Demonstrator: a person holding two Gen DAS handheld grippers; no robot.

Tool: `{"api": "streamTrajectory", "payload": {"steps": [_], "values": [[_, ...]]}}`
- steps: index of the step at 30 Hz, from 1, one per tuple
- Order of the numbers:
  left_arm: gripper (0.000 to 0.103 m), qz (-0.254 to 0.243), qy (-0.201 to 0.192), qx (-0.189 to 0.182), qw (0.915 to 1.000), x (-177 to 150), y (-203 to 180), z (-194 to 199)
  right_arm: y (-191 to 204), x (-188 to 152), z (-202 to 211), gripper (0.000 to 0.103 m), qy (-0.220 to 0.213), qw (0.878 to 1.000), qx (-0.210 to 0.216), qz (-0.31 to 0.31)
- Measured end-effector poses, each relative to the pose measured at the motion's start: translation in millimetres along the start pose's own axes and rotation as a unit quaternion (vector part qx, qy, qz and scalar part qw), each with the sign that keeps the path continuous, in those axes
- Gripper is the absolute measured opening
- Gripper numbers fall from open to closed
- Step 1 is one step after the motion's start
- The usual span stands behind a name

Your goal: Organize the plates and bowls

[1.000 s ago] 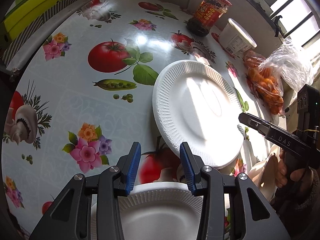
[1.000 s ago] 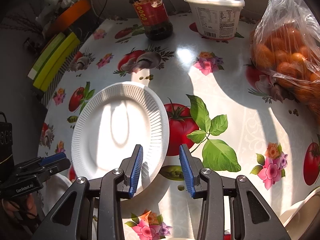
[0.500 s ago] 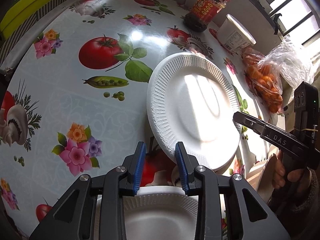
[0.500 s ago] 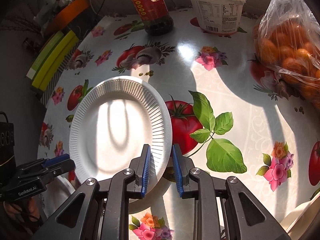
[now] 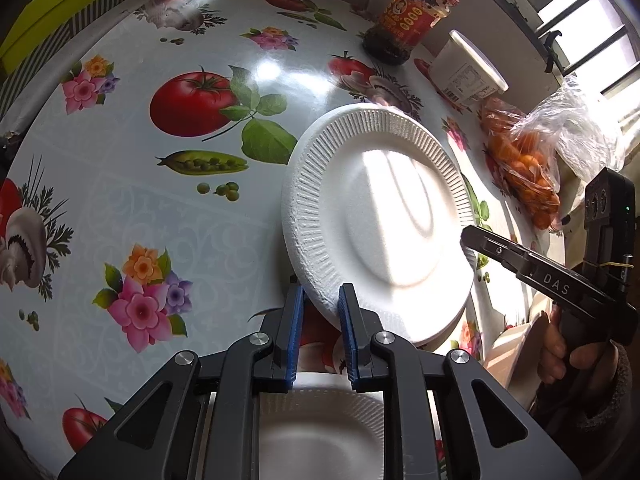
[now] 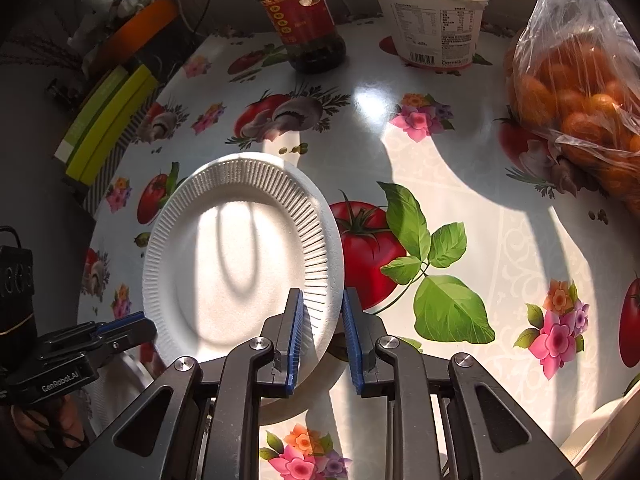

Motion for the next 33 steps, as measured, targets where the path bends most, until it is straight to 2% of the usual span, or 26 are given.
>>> {"api": "streamTrajectory", "payload": {"steps": [14, 33], "values": [[0.019, -0.003, -0.009, -0.005, 0.9999, -3, 1, 9, -2, -3, 9, 0.019, -0.009, 1.000, 0.014, -0.008], [0.019, -0.011, -0.034, -0.005, 0.9993, -14, 4, 36, 18, -14, 32, 0.019, -0.027, 0.999, 0.018, 0.003]]}}
Point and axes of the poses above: each gripper's, at about its wrist camera, not at the fingertips, and z roughly against the way its jaws point, y to its left, x to its top, the point moved 4 cm from there along -z, roughly the way its jaws point, and after that the axes turned 1 degree about -z, right-handed, at the moved point
